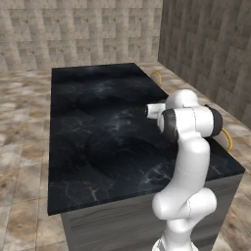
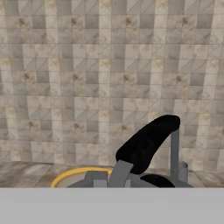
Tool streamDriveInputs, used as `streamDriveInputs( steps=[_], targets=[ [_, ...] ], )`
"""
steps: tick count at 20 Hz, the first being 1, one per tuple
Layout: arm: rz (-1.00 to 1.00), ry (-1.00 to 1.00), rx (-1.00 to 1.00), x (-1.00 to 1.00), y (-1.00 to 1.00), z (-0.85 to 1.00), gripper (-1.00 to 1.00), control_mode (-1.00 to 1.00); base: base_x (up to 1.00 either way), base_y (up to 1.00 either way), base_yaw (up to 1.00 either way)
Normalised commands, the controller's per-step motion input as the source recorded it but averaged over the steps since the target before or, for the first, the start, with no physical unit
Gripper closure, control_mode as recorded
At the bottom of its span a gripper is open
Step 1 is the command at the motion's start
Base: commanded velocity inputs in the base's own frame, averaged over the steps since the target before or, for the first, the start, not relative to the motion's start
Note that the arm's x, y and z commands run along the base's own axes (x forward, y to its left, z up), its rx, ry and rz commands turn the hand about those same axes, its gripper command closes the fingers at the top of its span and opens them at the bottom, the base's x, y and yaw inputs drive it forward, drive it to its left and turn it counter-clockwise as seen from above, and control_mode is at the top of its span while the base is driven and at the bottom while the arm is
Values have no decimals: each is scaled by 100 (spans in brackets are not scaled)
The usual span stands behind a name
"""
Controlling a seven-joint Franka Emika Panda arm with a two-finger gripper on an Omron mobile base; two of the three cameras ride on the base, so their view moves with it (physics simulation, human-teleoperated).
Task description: The kettle is done boiling. Turn off the stove, then wait for 300 timesteps before moving the kettle to the dining table.
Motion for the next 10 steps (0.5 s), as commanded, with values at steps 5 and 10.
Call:
streamDriveInputs(
  steps=[5,10],
  targets=[
    [0,-18,-3,1,8,-44,100,-100,0,0,0],
    [0,-17,0,6,7,-42,100,-100,0,0,0]
  ],
)
